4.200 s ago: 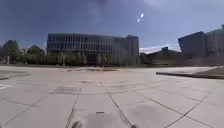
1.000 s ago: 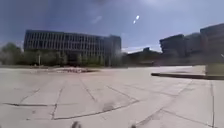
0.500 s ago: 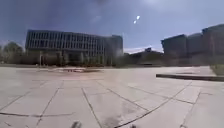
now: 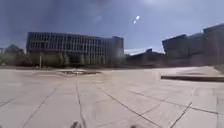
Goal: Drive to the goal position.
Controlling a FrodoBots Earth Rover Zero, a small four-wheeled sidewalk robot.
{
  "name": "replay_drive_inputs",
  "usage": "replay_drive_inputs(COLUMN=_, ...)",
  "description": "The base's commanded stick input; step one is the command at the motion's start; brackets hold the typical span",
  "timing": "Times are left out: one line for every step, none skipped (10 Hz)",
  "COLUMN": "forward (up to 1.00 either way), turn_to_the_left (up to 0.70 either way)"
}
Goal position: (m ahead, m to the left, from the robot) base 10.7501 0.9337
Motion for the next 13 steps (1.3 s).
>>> replay_drive_inputs(forward=0.85, turn_to_the_left=0.03)
replay_drive_inputs(forward=0.85, turn_to_the_left=0.03)
replay_drive_inputs(forward=0.85, turn_to_the_left=0.03)
replay_drive_inputs(forward=0.85, turn_to_the_left=0.03)
replay_drive_inputs(forward=0.85, turn_to_the_left=0.03)
replay_drive_inputs(forward=0.85, turn_to_the_left=0.03)
replay_drive_inputs(forward=0.85, turn_to_the_left=0.03)
replay_drive_inputs(forward=0.85, turn_to_the_left=0.03)
replay_drive_inputs(forward=0.85, turn_to_the_left=0.03)
replay_drive_inputs(forward=0.85, turn_to_the_left=0.03)
replay_drive_inputs(forward=0.85, turn_to_the_left=0.03)
replay_drive_inputs(forward=0.85, turn_to_the_left=-0.04)
replay_drive_inputs(forward=0.85, turn_to_the_left=-0.24)
